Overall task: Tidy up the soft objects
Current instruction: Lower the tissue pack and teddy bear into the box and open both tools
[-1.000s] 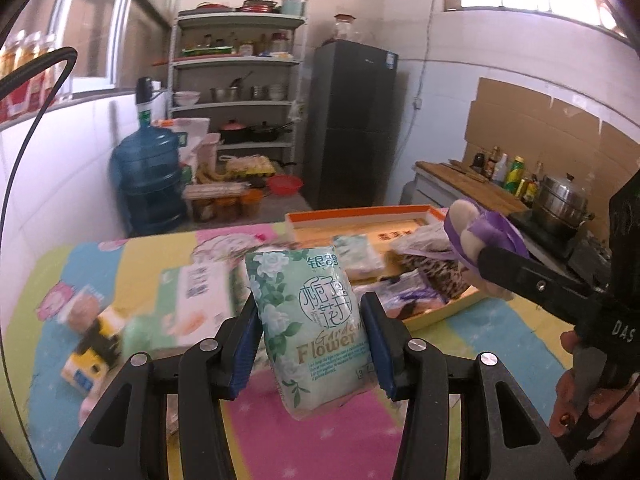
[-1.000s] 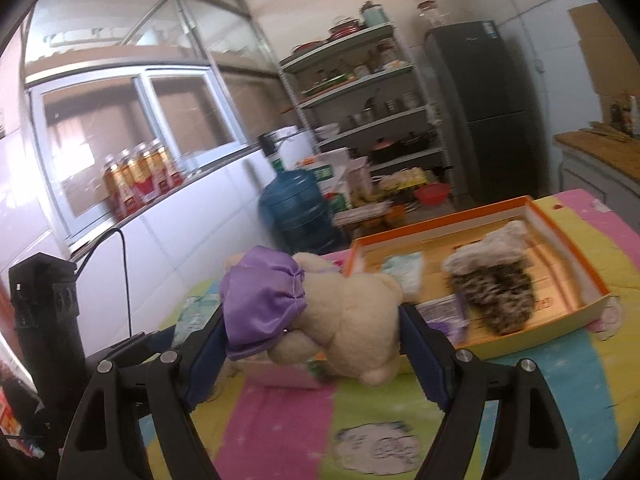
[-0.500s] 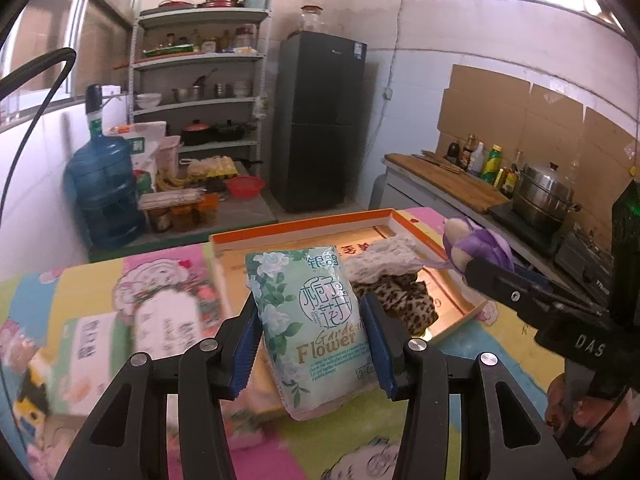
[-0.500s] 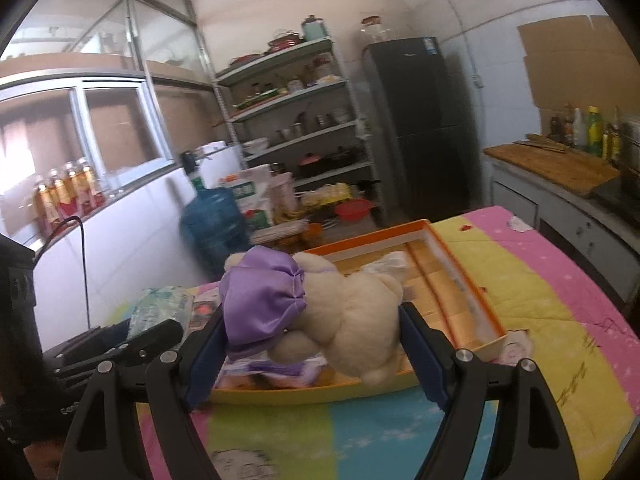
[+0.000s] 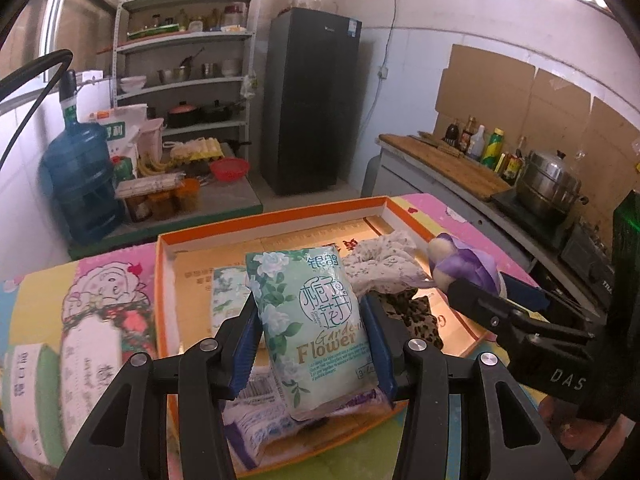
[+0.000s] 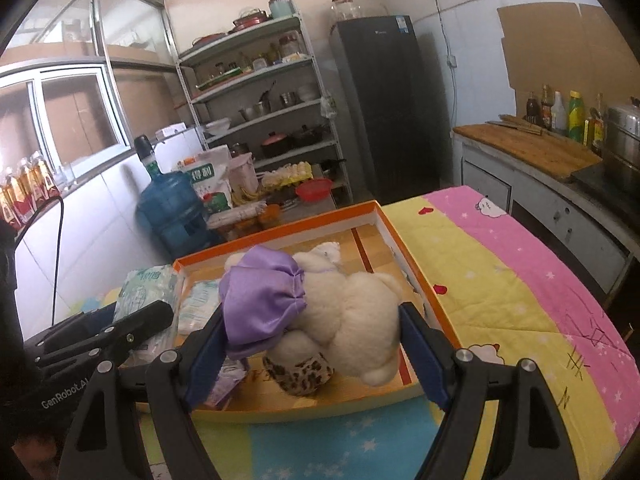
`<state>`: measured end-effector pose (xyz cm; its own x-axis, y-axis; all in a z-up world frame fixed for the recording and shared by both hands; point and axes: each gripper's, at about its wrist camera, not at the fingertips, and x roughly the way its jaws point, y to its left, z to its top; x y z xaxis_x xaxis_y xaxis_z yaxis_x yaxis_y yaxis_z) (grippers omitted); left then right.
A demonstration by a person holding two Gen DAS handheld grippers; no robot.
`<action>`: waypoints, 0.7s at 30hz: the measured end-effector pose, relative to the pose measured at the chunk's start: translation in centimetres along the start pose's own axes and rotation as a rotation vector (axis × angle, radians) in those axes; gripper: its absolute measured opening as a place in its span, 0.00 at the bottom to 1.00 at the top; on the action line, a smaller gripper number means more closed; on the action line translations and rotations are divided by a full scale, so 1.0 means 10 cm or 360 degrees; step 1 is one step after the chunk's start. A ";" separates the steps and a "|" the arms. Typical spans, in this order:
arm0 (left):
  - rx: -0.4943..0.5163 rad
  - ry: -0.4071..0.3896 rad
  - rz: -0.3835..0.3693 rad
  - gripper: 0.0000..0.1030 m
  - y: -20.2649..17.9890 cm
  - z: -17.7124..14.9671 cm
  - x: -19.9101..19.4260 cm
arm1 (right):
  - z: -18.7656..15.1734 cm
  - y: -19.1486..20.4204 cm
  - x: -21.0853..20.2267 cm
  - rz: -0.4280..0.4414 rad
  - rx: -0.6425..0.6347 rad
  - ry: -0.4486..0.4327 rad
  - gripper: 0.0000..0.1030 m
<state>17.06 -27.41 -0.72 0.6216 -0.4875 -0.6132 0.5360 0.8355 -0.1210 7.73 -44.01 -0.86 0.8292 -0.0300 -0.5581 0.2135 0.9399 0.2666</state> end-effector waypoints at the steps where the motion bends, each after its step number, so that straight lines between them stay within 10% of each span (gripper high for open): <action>1: 0.0001 0.0011 0.0001 0.49 0.00 0.00 0.06 | 0.00 -0.01 0.04 -0.0003 -0.0002 0.0009 0.78; 21: -0.0097 0.0168 -0.0030 0.65 0.10 -0.06 0.54 | -0.03 -0.03 0.42 -0.0058 -0.0030 0.0112 0.84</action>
<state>20.60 -29.08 -4.59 0.5465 -0.4768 -0.6885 0.5092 0.8418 -0.1788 10.95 -44.31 -3.52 0.7826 -0.0411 -0.6211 0.2325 0.9449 0.2304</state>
